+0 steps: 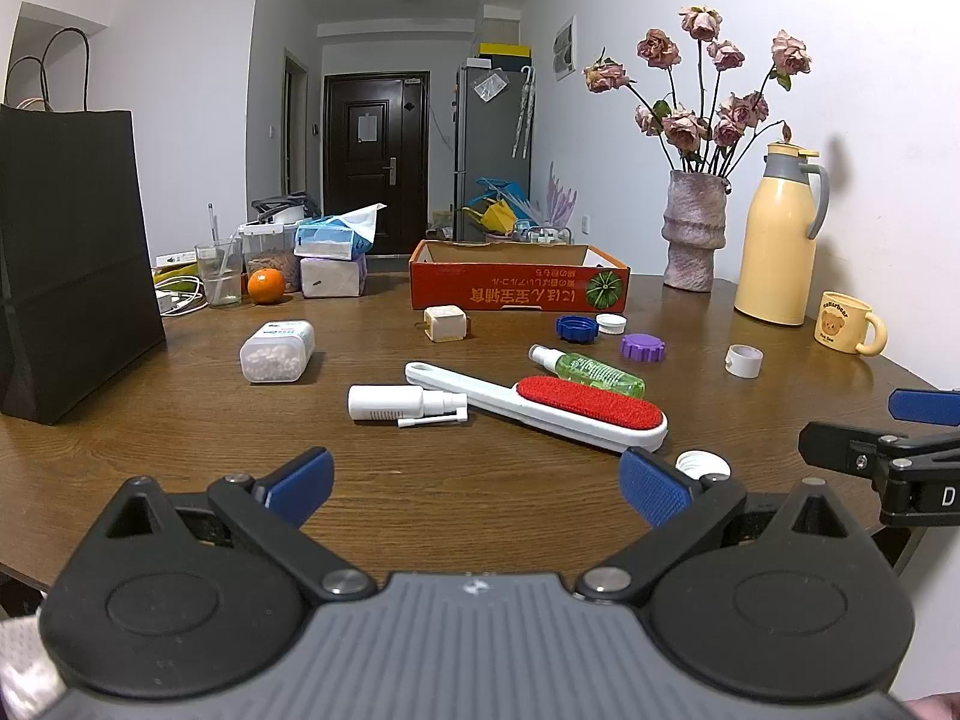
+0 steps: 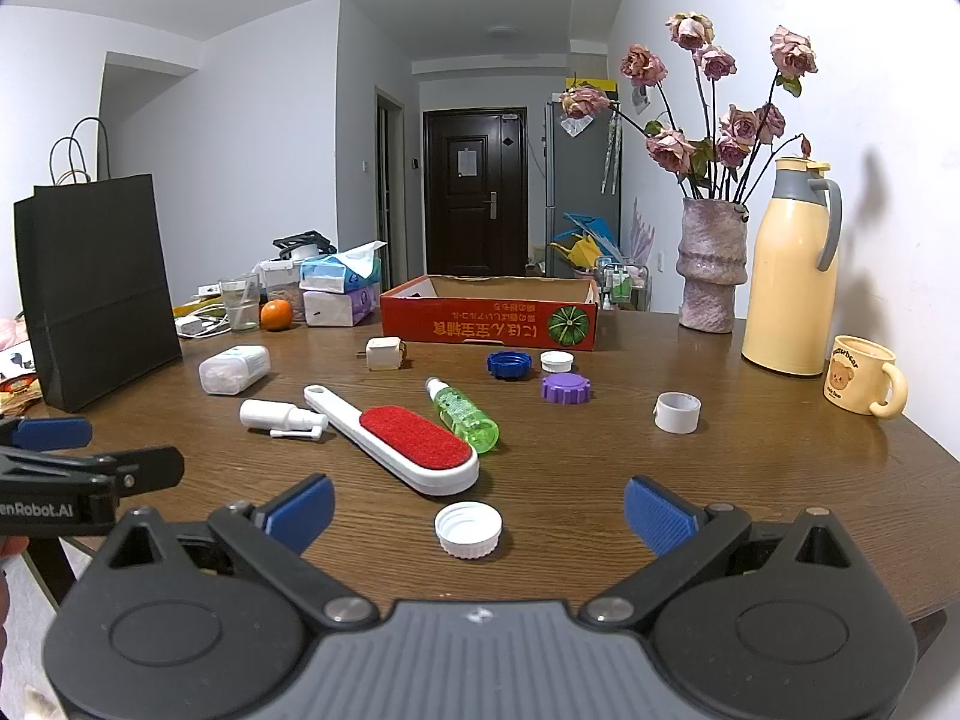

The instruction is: Organize rigid objects

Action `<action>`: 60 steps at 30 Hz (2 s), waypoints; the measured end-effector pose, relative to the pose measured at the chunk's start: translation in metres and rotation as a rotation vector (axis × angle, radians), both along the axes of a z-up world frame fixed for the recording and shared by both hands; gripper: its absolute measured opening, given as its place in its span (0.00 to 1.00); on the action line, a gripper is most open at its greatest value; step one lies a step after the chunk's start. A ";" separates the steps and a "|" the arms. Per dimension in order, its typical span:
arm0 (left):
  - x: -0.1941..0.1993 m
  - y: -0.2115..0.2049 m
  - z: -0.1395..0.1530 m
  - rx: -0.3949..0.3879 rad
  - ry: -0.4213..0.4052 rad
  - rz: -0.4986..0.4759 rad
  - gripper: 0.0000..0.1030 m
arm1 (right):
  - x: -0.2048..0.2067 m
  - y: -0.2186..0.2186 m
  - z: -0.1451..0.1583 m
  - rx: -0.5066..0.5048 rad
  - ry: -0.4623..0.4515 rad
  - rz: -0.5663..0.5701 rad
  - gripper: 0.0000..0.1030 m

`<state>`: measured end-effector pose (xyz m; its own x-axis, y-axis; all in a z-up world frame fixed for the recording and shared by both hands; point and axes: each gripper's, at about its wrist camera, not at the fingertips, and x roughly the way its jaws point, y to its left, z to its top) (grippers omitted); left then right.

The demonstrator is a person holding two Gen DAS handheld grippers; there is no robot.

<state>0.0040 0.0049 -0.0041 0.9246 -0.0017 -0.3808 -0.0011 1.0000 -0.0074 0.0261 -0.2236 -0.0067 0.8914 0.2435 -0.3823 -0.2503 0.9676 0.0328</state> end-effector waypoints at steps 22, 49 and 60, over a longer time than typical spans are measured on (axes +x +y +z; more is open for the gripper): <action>0.000 0.000 0.000 -0.001 0.000 0.000 1.00 | 0.000 0.000 0.000 -0.002 -0.001 0.000 1.00; 0.041 0.016 -0.012 -0.024 0.071 0.047 1.00 | 0.045 0.009 -0.018 -0.030 0.104 0.031 0.93; 0.070 0.024 -0.024 -0.027 0.122 0.048 1.00 | 0.085 0.020 -0.040 -0.047 0.218 0.077 0.74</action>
